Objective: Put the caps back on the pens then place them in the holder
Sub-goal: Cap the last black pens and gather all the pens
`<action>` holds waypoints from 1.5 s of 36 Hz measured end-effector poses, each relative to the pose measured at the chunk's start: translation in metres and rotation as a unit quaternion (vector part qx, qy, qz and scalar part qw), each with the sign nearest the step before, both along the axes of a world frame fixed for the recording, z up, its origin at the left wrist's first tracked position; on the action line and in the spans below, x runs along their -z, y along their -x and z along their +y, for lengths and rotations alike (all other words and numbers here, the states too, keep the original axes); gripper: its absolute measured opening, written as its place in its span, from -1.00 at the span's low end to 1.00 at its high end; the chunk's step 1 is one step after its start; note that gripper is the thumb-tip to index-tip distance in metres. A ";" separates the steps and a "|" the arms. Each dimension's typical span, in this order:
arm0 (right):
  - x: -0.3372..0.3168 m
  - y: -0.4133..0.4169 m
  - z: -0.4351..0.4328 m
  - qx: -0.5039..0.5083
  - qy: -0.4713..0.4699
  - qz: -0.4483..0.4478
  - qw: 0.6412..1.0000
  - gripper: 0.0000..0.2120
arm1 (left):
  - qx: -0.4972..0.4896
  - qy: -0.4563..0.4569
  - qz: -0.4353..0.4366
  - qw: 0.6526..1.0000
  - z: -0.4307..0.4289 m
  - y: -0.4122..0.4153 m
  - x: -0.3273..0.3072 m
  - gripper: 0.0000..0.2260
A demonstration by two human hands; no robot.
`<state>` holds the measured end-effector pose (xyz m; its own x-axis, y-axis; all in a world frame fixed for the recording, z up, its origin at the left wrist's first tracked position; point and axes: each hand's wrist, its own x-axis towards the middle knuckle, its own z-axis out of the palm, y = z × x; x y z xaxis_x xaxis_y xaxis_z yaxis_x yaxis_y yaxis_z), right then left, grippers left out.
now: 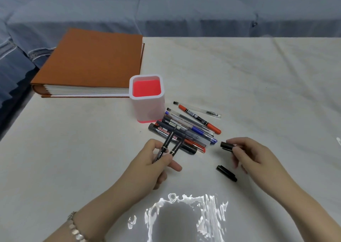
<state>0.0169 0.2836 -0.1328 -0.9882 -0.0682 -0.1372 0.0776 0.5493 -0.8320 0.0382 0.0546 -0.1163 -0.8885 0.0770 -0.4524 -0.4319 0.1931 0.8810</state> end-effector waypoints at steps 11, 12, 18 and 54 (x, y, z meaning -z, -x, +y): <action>-0.020 0.005 -0.021 -0.016 0.148 0.038 0.988 -0.82 | 0.071 -0.090 -0.033 0.993 0.000 -0.001 -0.005 -0.96; -0.020 0.005 -0.022 -0.020 0.151 0.037 0.988 -0.86 | 0.073 -0.091 -0.033 0.993 0.000 -0.002 -0.006 -0.96; -0.022 0.002 -0.029 -0.037 0.151 0.028 0.987 -0.80 | 0.079 -0.086 -0.025 0.993 -0.002 -0.002 -0.006 -0.93; -0.007 -0.001 -0.010 -0.107 -0.067 -0.014 0.992 -0.70 | 0.087 0.192 0.157 0.965 0.001 0.015 0.010 -0.89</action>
